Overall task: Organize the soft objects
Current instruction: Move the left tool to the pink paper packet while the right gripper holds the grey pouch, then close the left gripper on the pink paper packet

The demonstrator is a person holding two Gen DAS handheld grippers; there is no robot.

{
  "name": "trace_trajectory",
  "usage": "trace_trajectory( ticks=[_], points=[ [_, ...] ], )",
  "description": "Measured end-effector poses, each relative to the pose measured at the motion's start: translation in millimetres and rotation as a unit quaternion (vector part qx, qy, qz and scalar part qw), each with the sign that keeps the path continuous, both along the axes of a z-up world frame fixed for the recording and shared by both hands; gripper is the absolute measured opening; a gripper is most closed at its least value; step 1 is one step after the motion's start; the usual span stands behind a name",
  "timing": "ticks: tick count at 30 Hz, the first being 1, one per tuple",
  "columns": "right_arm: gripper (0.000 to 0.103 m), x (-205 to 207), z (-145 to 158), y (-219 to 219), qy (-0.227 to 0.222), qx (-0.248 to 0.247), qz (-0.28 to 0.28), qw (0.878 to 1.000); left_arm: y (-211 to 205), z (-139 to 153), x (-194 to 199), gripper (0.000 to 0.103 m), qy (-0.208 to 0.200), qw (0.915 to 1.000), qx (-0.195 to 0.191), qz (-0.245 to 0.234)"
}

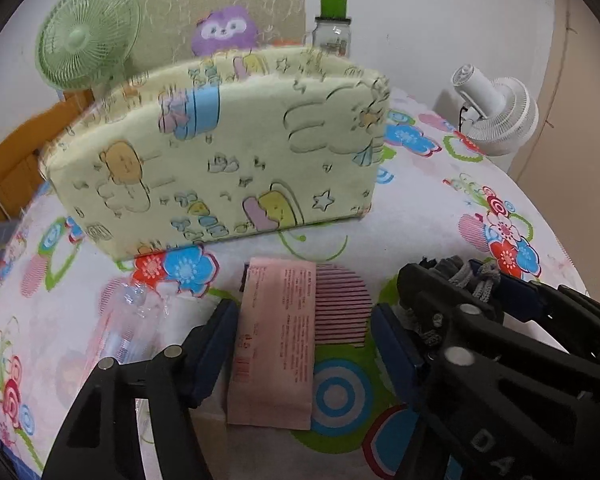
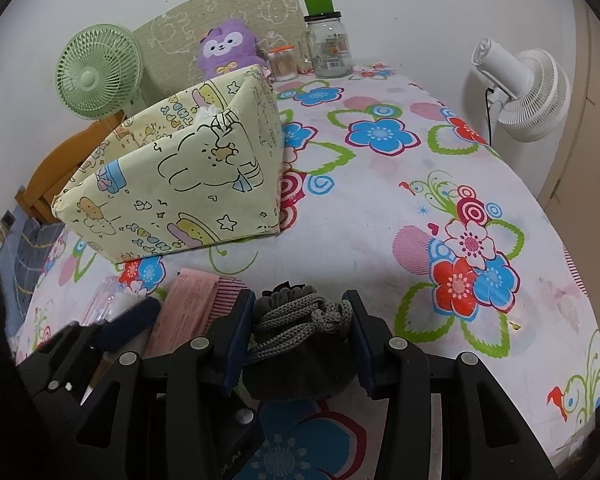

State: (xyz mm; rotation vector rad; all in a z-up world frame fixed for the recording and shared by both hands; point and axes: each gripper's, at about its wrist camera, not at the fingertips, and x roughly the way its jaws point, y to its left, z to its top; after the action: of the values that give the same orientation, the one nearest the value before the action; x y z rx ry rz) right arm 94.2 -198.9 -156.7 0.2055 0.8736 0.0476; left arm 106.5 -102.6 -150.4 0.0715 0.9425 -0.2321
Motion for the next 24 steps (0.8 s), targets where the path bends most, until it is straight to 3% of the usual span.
trace_trajectory(
  ticks=[8, 12, 15, 24],
  points=[
    [0.049, 5.5, 0.5, 3.7, 0.002, -0.005, 0.002, 1.000, 5.0, -0.5, 3.1, 0.069, -0.005, 0.9999, -0.012, 0.004],
    [0.049, 8.0, 0.3, 7.3, 0.002, -0.008, 0.004, 1.000, 9.8, 1.5, 4.6, 0.047, -0.010, 0.9998, -0.005, 0.015],
    [0.049, 10.0, 0.4, 10.9, 0.003, -0.008, 0.007, 1.000, 14.5, 2.6, 4.7, 0.039, -0.012, 0.9997, -0.007, 0.020],
    [0.049, 8.3, 3.0, 17.2, 0.002, -0.014, 0.009, 1.000, 18.5, 6.3, 0.5, 0.039, -0.014, 0.9996, -0.013, 0.020]
  ],
)
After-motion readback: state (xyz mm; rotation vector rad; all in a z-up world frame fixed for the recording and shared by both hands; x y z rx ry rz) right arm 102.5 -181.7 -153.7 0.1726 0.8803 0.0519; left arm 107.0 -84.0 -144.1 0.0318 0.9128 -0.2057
